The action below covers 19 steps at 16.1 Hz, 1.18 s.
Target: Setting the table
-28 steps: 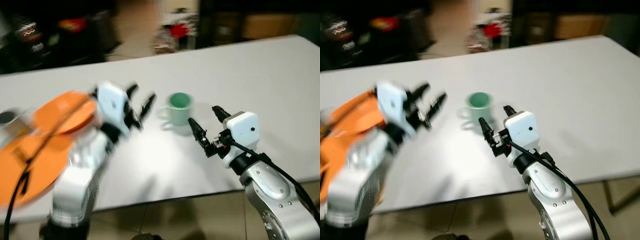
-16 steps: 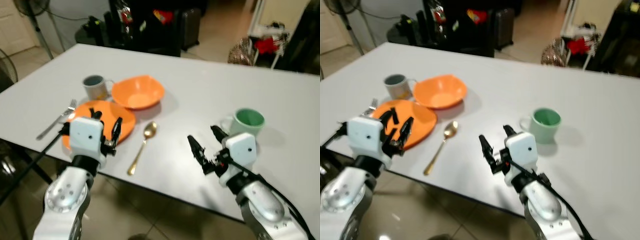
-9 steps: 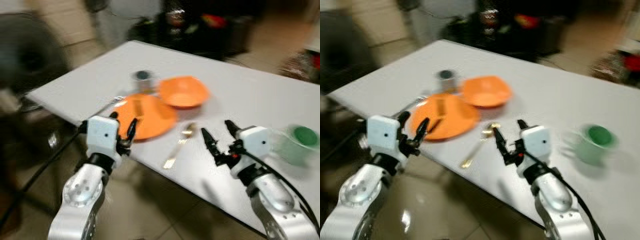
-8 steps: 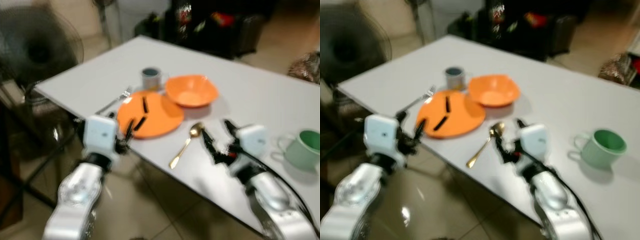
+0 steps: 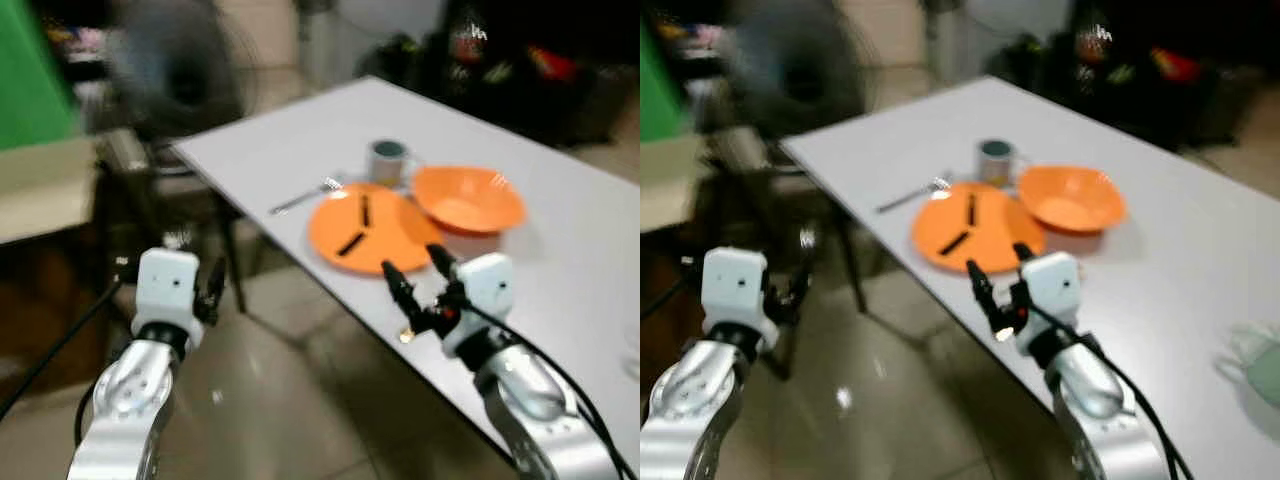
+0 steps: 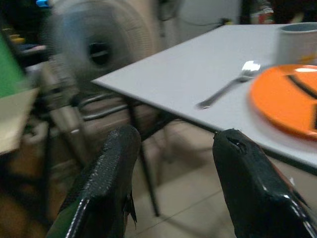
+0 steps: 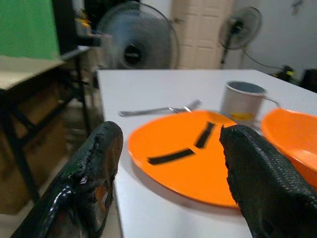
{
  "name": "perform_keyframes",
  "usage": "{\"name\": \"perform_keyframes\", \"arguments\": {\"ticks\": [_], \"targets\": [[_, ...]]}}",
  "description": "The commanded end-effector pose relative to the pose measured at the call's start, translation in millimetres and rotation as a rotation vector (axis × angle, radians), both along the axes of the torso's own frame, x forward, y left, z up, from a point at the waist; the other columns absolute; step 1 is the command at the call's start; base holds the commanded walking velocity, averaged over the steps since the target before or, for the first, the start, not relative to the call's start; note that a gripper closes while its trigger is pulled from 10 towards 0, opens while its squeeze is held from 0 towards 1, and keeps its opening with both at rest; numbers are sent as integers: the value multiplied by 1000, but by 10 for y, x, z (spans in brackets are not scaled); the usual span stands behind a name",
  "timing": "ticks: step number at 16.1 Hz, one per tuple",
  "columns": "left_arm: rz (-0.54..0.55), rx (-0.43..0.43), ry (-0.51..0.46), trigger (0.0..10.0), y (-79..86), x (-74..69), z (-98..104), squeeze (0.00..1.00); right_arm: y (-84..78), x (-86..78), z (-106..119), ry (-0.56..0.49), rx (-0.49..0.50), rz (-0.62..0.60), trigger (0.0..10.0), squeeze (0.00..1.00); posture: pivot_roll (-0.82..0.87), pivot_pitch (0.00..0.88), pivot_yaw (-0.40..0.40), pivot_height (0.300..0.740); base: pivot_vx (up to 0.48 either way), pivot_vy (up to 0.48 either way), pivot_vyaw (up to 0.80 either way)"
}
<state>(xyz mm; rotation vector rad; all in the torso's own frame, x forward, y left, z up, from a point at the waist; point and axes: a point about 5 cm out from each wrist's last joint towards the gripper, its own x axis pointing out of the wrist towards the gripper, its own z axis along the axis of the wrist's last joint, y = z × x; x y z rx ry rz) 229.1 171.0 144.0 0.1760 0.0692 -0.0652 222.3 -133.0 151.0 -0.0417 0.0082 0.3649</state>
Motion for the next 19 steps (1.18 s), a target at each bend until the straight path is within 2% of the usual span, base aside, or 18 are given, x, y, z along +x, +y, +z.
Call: {"name": "perform_keyframes", "arguments": {"ticks": [1,5,6,9,11,13,16,17,19], "targets": [[-37,-9,-42,10000,-91,33,85,0,-55,10,27,-18,12,-35,10000,43,-28,0,35,740,0,0,800],[-118,2,-63,10000,-181,155,128,0,-18,41,86,-60,21,-78,10000,27,-52,0,91,740,0,0,800],[-175,1,-68,10000,-244,212,135,0,-15,16,110,-72,34,-94,10000,24,-63,0,118,740,0,0,800],[-158,-14,-67,10000,-276,225,108,0,-37,8,35,-47,63,-134,10000,27,-69,0,105,740,0,0,800],[-156,-31,-61,10000,-298,189,69,0,-40,57,47,-46,51,-134,10000,0,-74,0,95,740,0,0,800],[-150,-16,-55,10000,-321,186,71,0,-141,128,-79,51,60,-171,10000,0,-54,0,64,740,0,0,0],[-120,-7,-64,10000,-275,176,88,0,-191,170,-154,92,76,-214,10000,0,-29,0,35,740,0,260,0],[-98,11,-70,10000,-232,197,108,0,-183,226,-155,99,48,-208,10000,0,-22,0,22,740,0,386,-800],[-96,23,-78,10000,-217,221,138,0,-169,251,-108,94,61,-193,10000,0,-12,4,20,740,0,386,-800]]}}
